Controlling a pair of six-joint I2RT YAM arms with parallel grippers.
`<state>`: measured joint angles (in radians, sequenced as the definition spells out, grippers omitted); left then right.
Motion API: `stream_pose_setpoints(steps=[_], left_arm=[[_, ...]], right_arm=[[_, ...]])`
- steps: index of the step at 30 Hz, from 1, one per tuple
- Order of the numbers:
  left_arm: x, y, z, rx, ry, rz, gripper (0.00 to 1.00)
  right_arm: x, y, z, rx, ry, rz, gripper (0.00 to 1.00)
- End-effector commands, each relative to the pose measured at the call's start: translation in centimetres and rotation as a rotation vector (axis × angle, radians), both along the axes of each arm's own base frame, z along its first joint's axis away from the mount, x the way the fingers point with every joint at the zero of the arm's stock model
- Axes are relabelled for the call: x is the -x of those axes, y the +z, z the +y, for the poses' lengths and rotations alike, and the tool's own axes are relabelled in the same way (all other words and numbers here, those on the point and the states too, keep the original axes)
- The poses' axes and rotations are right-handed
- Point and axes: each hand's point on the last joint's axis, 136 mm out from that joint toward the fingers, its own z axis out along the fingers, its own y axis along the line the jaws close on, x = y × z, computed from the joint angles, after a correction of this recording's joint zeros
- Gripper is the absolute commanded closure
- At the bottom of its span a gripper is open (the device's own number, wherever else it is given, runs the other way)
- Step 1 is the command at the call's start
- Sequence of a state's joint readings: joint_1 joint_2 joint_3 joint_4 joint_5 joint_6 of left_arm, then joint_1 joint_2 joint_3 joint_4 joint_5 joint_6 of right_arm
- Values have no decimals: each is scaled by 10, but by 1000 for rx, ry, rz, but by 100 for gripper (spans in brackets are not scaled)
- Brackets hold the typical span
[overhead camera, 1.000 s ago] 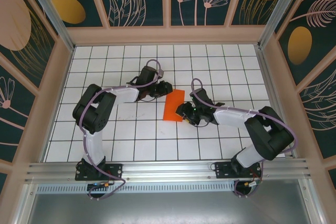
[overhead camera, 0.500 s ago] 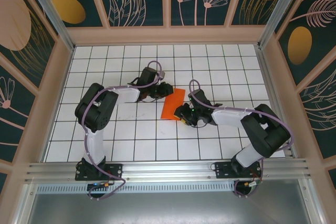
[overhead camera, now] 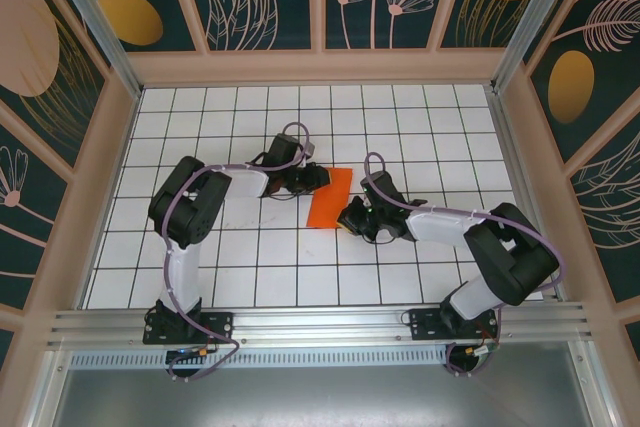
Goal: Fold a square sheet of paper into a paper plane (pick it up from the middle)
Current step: Third fold the triangle at the center of the table.
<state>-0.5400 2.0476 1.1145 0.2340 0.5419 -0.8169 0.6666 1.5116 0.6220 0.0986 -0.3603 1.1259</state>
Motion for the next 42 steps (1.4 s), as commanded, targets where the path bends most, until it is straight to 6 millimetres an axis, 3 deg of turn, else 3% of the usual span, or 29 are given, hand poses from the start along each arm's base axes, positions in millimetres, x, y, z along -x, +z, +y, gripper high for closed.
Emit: stream_pose_setpoints(steps=[1, 7, 12, 16, 21, 23, 30, 42], left_arm=[[9, -17, 0, -32, -13, 31, 77], [12, -32, 6, -127, 1, 50, 77], [12, -30, 6, -130, 3, 49, 78], [6, -10, 0, -107, -20, -2, 77], [-15, 32, 1, -118, 6, -145, 73], [-21, 33, 8, -154, 36, -173, 73], [-23, -4, 17, -248, 49, -128, 78], [-20, -30, 23, -313, 38, -76, 85]], right_arm=[[-11, 16, 2, -18, -25, -51, 96], [-28, 27, 7, -12, -25, -99, 99], [-45, 32, 11, -18, -26, -133, 99], [-54, 30, 15, -14, -20, -137, 99], [-58, 22, 18, -1, -14, -126, 99], [-59, 19, 18, 4, -16, -123, 99], [-63, 14, 20, -18, -25, -134, 99], [-71, 16, 30, -106, -40, -158, 99]])
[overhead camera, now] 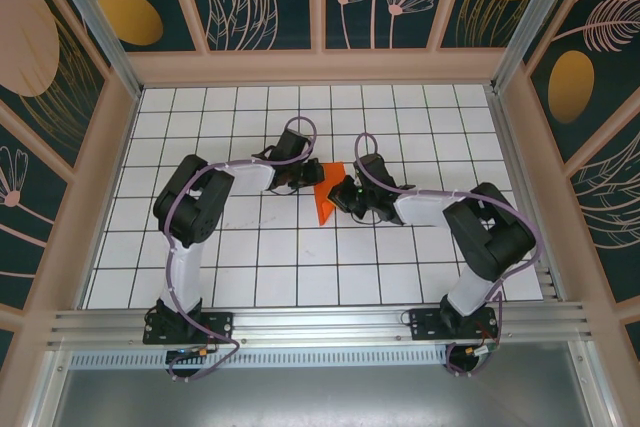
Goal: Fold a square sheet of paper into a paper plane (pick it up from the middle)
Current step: Third fold the triangle at the center of the table.
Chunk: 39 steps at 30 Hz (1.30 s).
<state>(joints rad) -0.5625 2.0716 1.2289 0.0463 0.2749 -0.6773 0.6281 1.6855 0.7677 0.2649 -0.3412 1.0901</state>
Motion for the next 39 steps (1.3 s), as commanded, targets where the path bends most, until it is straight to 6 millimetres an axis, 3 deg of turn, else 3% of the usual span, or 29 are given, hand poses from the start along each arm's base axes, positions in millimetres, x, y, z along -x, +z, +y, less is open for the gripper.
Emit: stream_pose_setpoints(steps=[1, 22, 39], left_arm=[[8, -17, 4, -49, -15, 44, 85], [12, -22, 2, -38, -29, 68, 86], [15, -26, 1, -35, -31, 83, 86]], right_arm=[[-7, 1, 5, -50, -10, -17, 98], [-17, -21, 12, -34, -7, 4, 98], [-22, -26, 15, -33, -9, 0, 98]])
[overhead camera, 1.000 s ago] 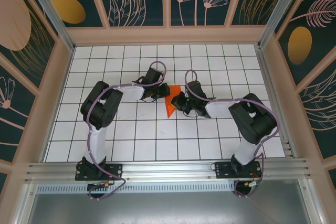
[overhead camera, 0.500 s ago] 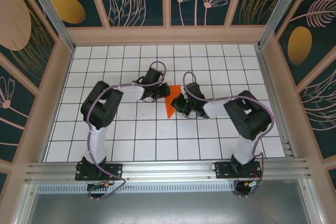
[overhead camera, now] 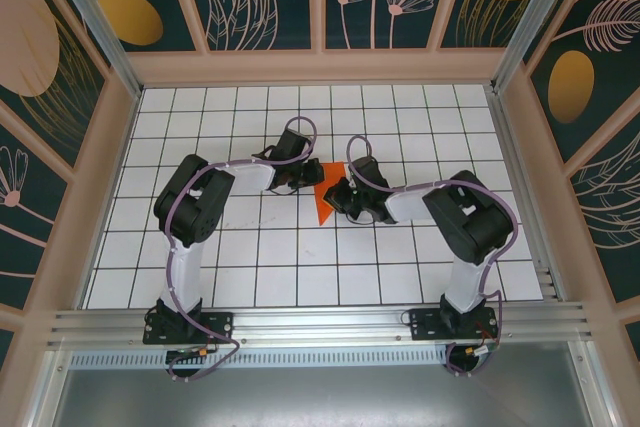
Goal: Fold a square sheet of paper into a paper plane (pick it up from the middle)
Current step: Third fold the triangle at the center of the table.
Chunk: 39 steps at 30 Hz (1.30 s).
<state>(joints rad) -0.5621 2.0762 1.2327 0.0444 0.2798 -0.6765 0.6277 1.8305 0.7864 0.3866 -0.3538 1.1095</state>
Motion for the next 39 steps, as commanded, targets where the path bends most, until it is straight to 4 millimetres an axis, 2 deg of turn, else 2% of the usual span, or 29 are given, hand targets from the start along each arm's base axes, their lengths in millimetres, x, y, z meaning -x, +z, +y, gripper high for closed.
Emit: stream_pose_setpoints(steps=[1, 25, 39], left_arm=[[15, -25, 2, -35, -28, 79, 86], [17, -28, 2, -34, -32, 87, 87], [16, -26, 3, -39, -26, 86, 86]], right_arm=[[-11, 4, 4, -21, -5, -22, 98], [-15, -5, 5, -5, 2, -12, 99], [-14, -14, -2, 39, -20, 9, 99]])
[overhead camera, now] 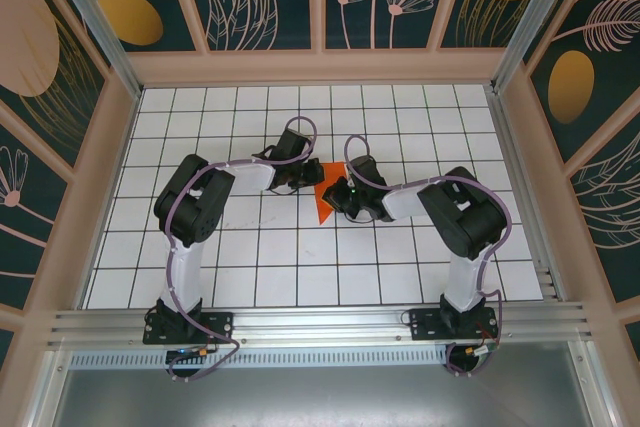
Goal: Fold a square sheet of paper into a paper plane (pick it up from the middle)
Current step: Third fold the triangle at the center of the table.
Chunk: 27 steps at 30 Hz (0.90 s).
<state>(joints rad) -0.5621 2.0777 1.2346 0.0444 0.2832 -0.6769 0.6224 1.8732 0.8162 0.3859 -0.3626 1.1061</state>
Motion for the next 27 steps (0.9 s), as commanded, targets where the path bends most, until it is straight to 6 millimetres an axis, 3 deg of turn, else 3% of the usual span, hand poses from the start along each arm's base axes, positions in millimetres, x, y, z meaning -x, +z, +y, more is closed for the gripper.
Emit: stream_pose_setpoints(steps=[1, 6, 9, 18, 22, 27], left_arm=[[16, -24, 4, -42, -21, 84, 86], [6, 2, 8, -39, 26, 43, 81], [-2, 18, 21, -37, 95, 23, 75], [-6, 32, 63, -2, 228, 24, 69], [-3, 38, 65, 13, 216, 19, 69], [4, 44, 57, 66, 178, 21, 71]], right_arm=[[-8, -7, -5, 36, -24, 0, 99], [-6, -11, -7, 47, -27, 14, 98], [-5, -12, -8, 48, -32, 22, 96], [-3, -13, -8, 43, -31, 33, 71], [-3, -14, -8, 43, -30, 35, 65], [-2, -14, -9, 47, -32, 37, 64]])
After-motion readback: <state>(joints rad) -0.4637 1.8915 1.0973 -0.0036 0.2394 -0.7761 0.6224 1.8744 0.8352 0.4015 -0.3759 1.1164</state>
